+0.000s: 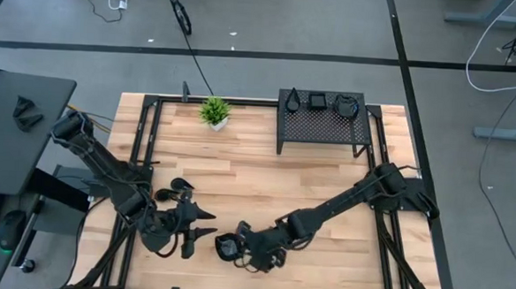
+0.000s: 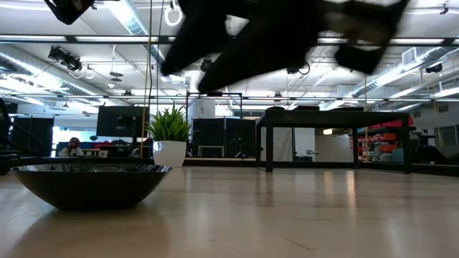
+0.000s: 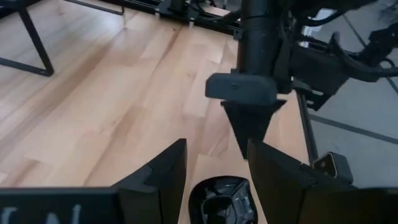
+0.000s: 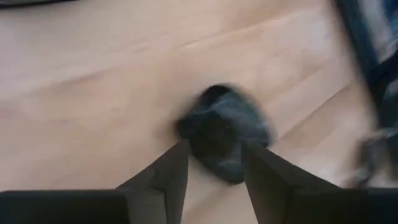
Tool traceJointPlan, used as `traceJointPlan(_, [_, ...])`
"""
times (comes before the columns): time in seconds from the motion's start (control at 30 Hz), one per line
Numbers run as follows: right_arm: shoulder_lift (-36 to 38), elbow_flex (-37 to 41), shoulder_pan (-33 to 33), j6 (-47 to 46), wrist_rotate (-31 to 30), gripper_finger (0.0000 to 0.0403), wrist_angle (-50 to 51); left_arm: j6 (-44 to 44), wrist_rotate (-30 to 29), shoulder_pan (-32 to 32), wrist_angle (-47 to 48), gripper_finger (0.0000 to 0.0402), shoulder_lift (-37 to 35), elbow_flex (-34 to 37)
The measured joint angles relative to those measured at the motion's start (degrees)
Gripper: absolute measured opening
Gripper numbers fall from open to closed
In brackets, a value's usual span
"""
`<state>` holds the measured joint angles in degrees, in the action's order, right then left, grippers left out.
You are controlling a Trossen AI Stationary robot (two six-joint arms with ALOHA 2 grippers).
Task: Pick & Place Mini shaped plates
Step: Stack the black leaf-shaped plate on top of the black leaf-shaped plate on the shelf
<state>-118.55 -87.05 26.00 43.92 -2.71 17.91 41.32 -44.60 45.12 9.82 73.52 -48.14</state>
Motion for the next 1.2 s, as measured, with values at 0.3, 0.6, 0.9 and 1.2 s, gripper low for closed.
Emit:
traceJointPlan(0.3, [-4.46, -0.12, -2.98, 19.02, 3.88, 0.0143, -6.05, -0.44, 0.25, -2.22, -0.02, 0.0177, 0.07, 0.02])
traceJointPlan(0.6, [-7.87, -0.18, -3.28, 29.07, 3.54, 0.0131, -6.34, -0.25, 0.31, -2.2, -0.49, 0.0177, 0.09, 0.02])
traceJointPlan(0.9, [-7.17, -0.11, -2.66, 29.05, -2.13, 0.0114, -9.6, -0.63, 0.31, -2.2, -0.54, 0.0177, 0.07, 0.02])
traceJointPlan(1.2, [-2.8, -0.2, -1.36, 25.0, -7.37, 0.0112, -5.37, -0.63, 0.32, -2.2, -0.25, 0.0177, 0.07, 0.02])
